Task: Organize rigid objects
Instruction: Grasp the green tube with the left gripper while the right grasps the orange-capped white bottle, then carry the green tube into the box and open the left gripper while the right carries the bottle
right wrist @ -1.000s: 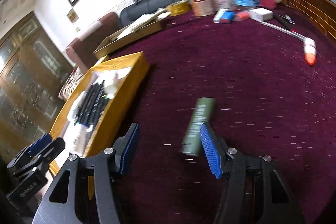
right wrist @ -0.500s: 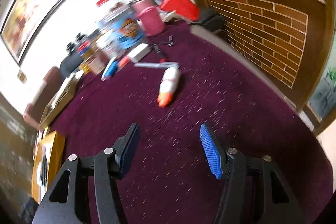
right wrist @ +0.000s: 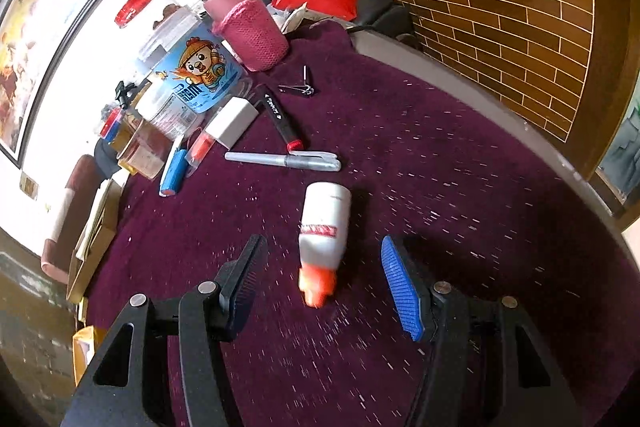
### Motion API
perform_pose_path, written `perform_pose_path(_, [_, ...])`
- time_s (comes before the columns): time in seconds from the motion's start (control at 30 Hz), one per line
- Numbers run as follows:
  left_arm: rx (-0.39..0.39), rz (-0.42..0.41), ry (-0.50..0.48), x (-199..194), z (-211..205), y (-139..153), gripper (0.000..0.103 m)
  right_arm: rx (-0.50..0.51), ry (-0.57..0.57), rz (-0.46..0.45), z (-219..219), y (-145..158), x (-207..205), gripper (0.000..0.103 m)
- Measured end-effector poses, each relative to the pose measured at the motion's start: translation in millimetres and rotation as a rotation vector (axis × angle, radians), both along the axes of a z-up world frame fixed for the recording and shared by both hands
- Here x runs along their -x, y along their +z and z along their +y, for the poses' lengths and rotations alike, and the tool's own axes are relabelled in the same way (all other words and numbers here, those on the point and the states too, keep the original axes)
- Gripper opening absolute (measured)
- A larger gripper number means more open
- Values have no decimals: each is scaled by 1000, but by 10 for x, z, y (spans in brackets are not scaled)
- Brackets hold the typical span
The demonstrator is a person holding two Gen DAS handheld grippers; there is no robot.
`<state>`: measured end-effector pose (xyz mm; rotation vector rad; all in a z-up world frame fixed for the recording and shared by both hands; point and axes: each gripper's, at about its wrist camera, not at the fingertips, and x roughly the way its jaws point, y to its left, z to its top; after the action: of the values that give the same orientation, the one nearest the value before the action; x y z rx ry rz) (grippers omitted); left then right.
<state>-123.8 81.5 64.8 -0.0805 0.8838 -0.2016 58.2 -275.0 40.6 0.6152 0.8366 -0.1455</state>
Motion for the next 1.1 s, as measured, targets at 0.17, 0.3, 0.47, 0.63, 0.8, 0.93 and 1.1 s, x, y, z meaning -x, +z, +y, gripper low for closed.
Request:
perform_pose_path(0.17, [-16,38,-50,-225,-252,-73,65,42,53,-16,88,-88,-94,49])
perform_pose_path(0.3, [-20,59,-70,-436,-439,-176,65,35,70,-27,40,-131,-31,24])
perform_pose_path(0.47, [-60,74,-76,-676,-633,-331,65,3,77,-35,-3,-138,-14,24])
perform_pose_path(0.63, [-114,87,-52,-847,-691,-493,65,-27,78,-38,-44,-148,-18,24])
perform_pose_path(0.8, [-153,15,-119,-856,-776,-497,18,-43,79,-37,-52,-156,-29,24])
perform_pose_path(0.93, [-78,35,-138,-854,-697,-464,17,-45,87,-40,-39,-153,-27,24])
perform_pose_path(1.1, [70,25,-132,-719,-473,-321,17,-80,129,-72,-4,-136,-23,24])
